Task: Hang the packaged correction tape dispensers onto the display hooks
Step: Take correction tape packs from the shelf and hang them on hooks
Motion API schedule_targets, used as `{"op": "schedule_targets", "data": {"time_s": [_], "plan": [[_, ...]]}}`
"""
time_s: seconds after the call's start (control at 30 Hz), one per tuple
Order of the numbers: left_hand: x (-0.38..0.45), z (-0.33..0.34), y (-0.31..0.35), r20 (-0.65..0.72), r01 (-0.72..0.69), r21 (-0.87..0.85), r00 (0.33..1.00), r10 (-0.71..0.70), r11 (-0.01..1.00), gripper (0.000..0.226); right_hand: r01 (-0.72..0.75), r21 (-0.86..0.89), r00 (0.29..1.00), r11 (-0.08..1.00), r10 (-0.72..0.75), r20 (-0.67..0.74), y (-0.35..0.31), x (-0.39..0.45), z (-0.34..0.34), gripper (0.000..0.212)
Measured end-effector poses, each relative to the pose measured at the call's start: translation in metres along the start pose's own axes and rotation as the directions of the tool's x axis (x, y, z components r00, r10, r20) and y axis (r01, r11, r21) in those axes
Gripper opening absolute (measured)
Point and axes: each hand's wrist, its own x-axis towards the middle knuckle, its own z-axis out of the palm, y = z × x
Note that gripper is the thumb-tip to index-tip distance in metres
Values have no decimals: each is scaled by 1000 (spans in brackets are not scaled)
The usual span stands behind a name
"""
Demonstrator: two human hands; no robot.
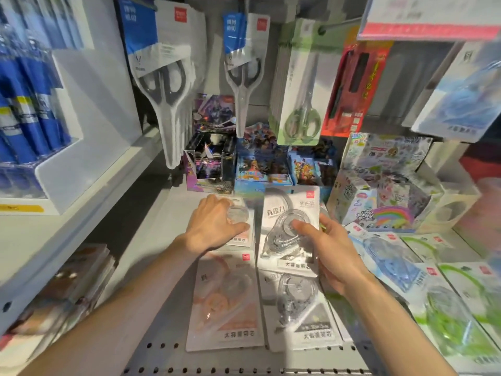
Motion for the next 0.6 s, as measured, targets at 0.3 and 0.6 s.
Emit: {"op": "schedule_targets", "data": {"time_s": [0.3,0.6], "plan": [[-6,-15,-9,-69,28,-97,997,-35,995,35,2,-16,999,1000,-2,-33,0,0,-2,46],[-55,-59,11,-228,-136,-210,970,87,968,72,-35,67,999,997,32,40,-4,-3,34,78]]}}
